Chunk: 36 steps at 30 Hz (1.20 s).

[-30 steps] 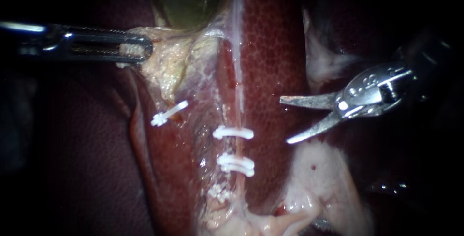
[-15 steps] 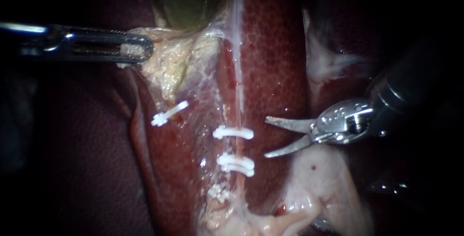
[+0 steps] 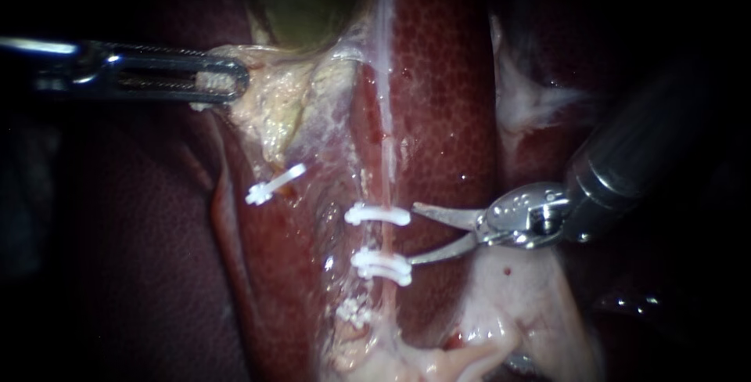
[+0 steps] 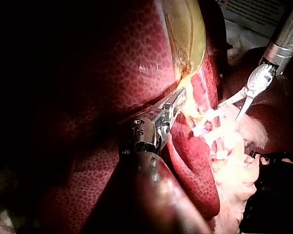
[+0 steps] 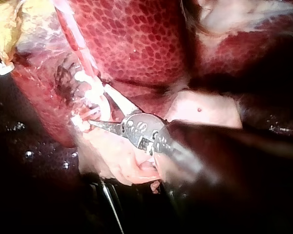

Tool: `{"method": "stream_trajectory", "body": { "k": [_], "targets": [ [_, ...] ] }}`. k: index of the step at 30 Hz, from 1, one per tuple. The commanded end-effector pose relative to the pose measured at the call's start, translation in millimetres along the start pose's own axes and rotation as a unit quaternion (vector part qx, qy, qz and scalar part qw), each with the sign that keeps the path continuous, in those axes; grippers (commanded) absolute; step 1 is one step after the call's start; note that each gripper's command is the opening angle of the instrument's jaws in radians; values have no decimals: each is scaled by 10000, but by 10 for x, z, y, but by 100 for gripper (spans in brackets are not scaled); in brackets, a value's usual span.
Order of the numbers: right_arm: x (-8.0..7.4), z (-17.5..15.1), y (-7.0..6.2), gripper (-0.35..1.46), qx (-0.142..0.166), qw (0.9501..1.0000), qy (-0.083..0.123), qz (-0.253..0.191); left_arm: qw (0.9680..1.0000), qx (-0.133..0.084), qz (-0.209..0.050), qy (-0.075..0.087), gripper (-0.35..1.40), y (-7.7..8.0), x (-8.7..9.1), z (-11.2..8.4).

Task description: Go to the cutting position right tube

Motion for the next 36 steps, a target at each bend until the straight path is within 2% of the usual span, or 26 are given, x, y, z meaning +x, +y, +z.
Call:
{"method": "stream_trajectory", "body": {
  "k": [1,22,25,29,36],
  "targets": [
    [0,2,0,143,16,10000,-3,0,10000,-1,0,1,-35,0,0,0],
    [-6,37,6,140,187,9997,-57,148,10000,-4,1,-1,-35,0,1,0],
    [-4,41,7,138,295,9994,17,193,10000,-4,1,-1,-35,0,1,0],
    [-1,45,10,136,469,9983,220,260,10000,-5,1,-1,-35,0,1,0],
    [-1,54,11,130,680,9968,264,336,10000,-8,3,-3,-35,-1,2,1]
  ]
}}
